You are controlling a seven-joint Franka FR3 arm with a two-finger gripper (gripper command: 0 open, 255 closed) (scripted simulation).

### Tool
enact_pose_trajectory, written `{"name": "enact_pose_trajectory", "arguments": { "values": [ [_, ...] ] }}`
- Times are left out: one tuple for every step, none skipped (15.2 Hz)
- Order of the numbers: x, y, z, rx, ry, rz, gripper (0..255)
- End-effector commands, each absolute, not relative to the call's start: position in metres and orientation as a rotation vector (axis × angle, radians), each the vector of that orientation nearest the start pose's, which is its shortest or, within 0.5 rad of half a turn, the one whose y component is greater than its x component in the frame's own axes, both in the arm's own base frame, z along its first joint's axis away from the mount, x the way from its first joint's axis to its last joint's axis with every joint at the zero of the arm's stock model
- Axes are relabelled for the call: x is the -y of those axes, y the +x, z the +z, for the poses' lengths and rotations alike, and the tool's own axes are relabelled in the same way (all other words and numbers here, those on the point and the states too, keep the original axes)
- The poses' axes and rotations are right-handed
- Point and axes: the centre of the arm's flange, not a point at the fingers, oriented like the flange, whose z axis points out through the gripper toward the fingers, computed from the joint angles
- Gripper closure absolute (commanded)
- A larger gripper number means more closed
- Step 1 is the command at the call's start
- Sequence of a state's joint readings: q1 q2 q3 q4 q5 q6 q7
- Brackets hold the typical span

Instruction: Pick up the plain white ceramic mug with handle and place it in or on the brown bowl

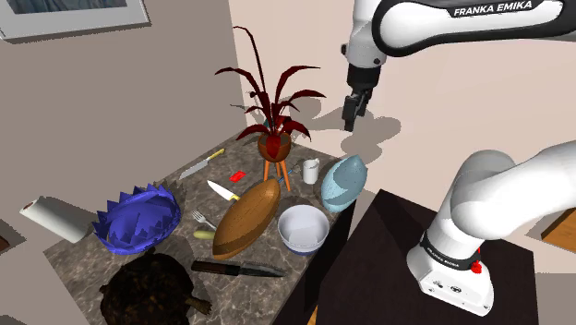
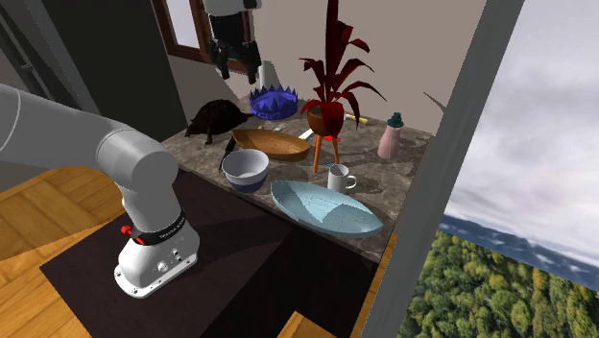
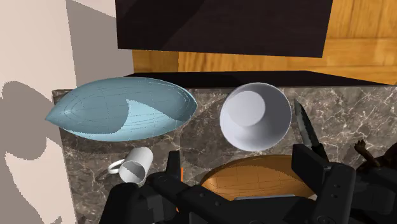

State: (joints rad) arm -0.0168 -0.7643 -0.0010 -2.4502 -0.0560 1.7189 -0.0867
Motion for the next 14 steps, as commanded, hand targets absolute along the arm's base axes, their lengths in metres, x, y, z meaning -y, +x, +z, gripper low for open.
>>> {"name": "enact_pose_trajectory", "arguments": {
  "values": [
    [0.011,0.323,0.552,0.122,-3.195,-0.048,0],
    [0.016,0.331,0.543,0.132,-3.195,-0.040,0],
    [0.022,0.339,0.533,0.143,-3.194,-0.032,0],
    [0.027,0.347,0.523,0.153,-3.194,-0.024,0],
    [0.032,0.355,0.513,0.163,-3.193,-0.016,0],
    [0.037,0.363,0.503,0.173,-3.193,-0.008,0],
    [0.042,0.371,0.494,0.183,-3.192,0.001,0],
    [0.048,0.378,0.484,0.193,-3.191,0.009,0],
    [0.053,0.386,0.474,0.204,-3.191,0.017,0],
    [0.058,0.394,0.464,0.214,-3.190,0.025,0],
    [0.062,0.402,0.454,0.224,-3.189,0.033,0],
    [0.067,0.409,0.444,0.234,-3.188,0.041,0],
    [0.072,0.417,0.433,0.244,-3.187,0.049,0],
    [0.077,0.425,0.423,0.254,-3.186,0.057,0]
  ]
}}
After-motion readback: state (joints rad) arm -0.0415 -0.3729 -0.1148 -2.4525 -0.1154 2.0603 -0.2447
